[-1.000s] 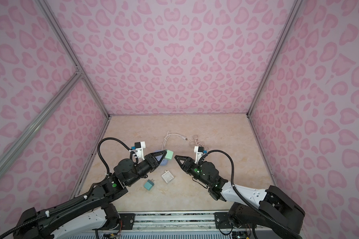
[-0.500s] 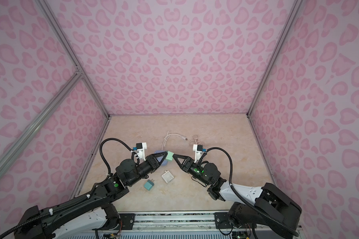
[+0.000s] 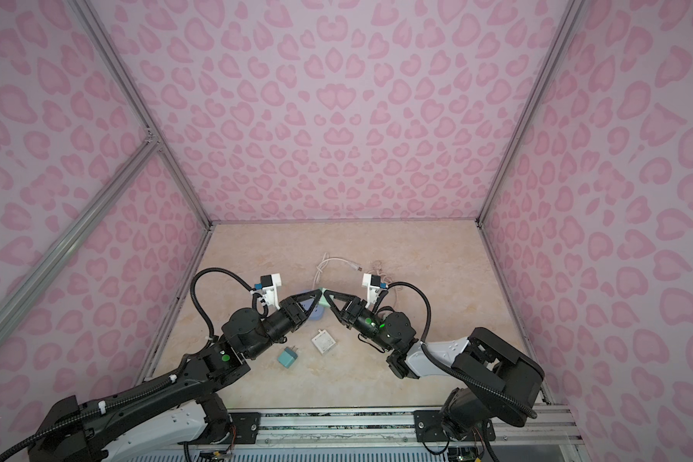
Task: Insert plugs into power strip
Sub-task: Pass the plug.
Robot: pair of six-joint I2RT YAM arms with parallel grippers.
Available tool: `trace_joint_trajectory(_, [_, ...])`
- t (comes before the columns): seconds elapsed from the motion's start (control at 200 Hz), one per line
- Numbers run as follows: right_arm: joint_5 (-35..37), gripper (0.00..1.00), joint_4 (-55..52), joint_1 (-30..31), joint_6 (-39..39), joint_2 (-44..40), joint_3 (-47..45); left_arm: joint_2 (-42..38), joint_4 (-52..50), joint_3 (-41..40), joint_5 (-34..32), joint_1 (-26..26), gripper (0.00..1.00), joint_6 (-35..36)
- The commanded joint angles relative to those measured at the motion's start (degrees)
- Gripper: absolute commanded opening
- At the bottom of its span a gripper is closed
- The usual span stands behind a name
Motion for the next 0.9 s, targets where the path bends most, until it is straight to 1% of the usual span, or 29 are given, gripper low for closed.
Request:
trace_joint_trajectory(0.0, [-3.95, 0.0, -0.23, 0.64, -3.98, 0.73, 0.01, -0.14, 0.78, 0.02, 1.67, -0.15, 0.03, -0.94])
trace_joint_trajectory(0.175, [-3.77, 0.0, -0.22, 0.59, -3.66, 1.53, -0.41, 0.41, -1.26, 0.86, 1.88, -0.06, 0.04, 0.16])
trace_joint_trajectory(0.225, [-3.78, 0.0, -0.41, 0.43, -3.18, 2.02, -0.68, 0.55, -2.95, 1.67, 2.03, -0.06, 0.21, 1.0])
trace_joint_trajectory(0.25, [-3.86, 0.0, -0.4, 0.23, -2.78, 2.34, -0.85, 0.46, -3.8, 2.07, 1.87, -0.06, 0.26, 1.39])
trace_joint_trajectory(0.28, [-4.02, 0.0, -0.43, 0.05, -2.57, 2.7, -1.14, 0.25, -4.7, 2.35, 1.57, -0.06, 0.34, 1.99])
trace_joint_trajectory(0.29, [-4.03, 0.0, -0.46, -0.03, -2.48, 2.77, -1.2, 0.2, -5.06, 2.39, 1.4, -0.06, 0.4, 2.1])
trace_joint_trajectory(0.315, [-3.96, 0.0, -1.0, -0.21, -2.13, 3.05, -1.55, -0.1, -6.11, 2.57, 0.92, -0.06, 0.49, 2.47])
trace_joint_trajectory(0.335, [-3.94, 0.0, -1.37, -0.33, -2.0, 3.26, -1.75, -0.44, -6.96, 2.74, 0.48, 0.02, 0.52, 2.69])
trace_joint_trajectory(0.565, [-3.61, 0.0, -4.59, -0.92, -1.71, 4.48, -3.89, -4.69, -15.34, 3.8, -3.02, 1.19, 0.68, 5.97])
trace_joint_trajectory(0.705, [-3.2, 0.0, -9.69, -1.97, -2.84, 2.51, -5.49, -9.48, -21.86, 3.96, -5.48, 3.38, 0.72, 8.04])
trace_joint_trajectory(0.83, [-3.13, 0.0, -21.1, -2.79, -5.76, -3.04, -5.25, -13.21, -27.02, 4.53, -7.7, 4.41, 0.73, 10.33])
trace_joint_trajectory(0.895, [-2.58, 0.0, -30.92, -3.05, -8.64, -7.67, -4.12, -13.98, -28.76, 4.99, -8.15, 4.51, 0.72, 11.26])
